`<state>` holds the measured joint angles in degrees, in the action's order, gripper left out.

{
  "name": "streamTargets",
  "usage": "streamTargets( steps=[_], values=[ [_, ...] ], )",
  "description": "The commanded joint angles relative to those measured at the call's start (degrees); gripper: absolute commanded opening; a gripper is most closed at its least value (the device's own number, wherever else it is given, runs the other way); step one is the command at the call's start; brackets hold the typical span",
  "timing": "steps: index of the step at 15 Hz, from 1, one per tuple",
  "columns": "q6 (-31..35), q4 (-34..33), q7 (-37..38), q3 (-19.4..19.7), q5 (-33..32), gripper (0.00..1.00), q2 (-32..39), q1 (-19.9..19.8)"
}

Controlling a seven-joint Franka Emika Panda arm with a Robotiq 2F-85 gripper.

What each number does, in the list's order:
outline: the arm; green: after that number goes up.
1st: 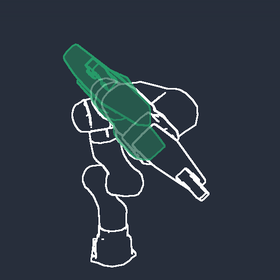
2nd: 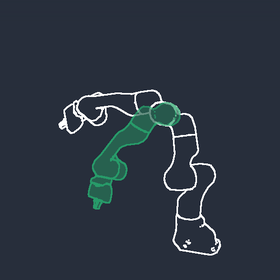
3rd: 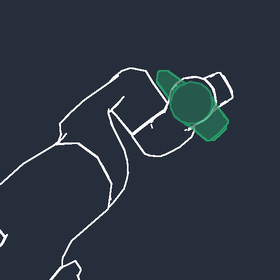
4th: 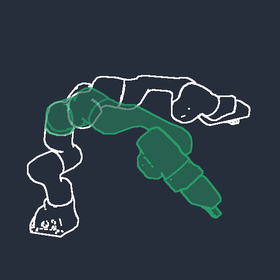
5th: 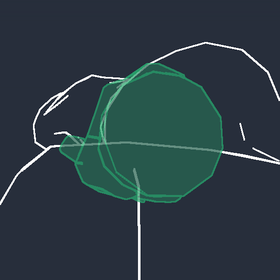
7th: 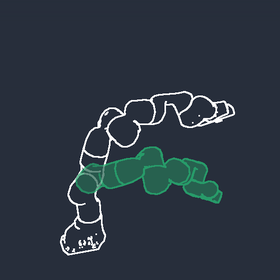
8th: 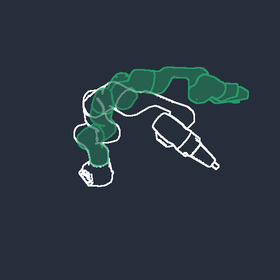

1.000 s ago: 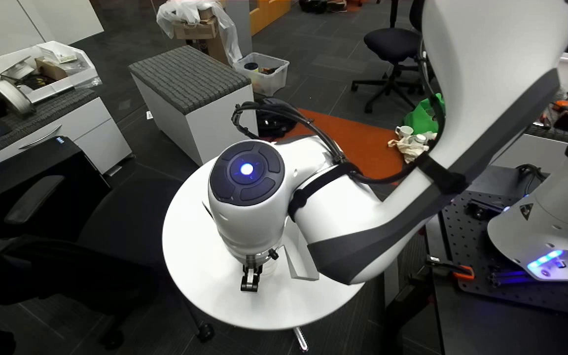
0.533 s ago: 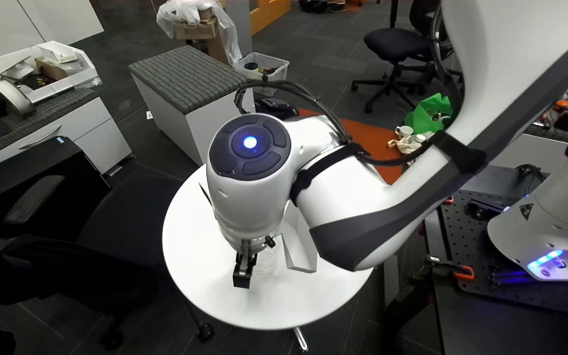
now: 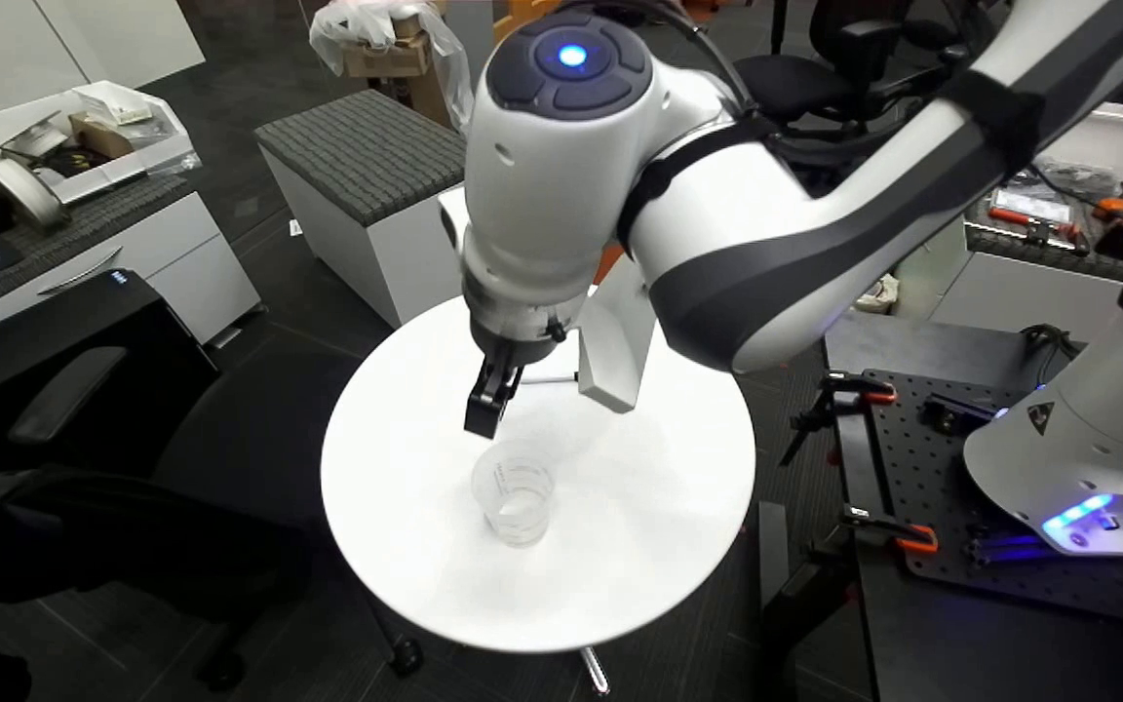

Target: Take the pen out of the cup and put it on the table, move the cup to the left side of the table, then put the pen in the cup

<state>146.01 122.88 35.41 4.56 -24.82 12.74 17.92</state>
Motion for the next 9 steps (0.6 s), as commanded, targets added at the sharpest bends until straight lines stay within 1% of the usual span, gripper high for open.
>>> streamTargets(
  steps=[1, 5, 8, 9],
  values=[
    [2.9, 5.5, 1.7, 0.3, -2.7, 1.00, -6.0, -4.3],
    [4.1, 7.2, -4.2, 0.3, -1.5, 1.00, -8.0, -10.3],
    [6.3, 7.3, -12.0, 0.5, 0.0, 1.00, -7.7, -14.1],
    [7.0, 7.1, -15.9, 0.4, 1.6, 1.00, -7.3, -15.4]
  ],
)
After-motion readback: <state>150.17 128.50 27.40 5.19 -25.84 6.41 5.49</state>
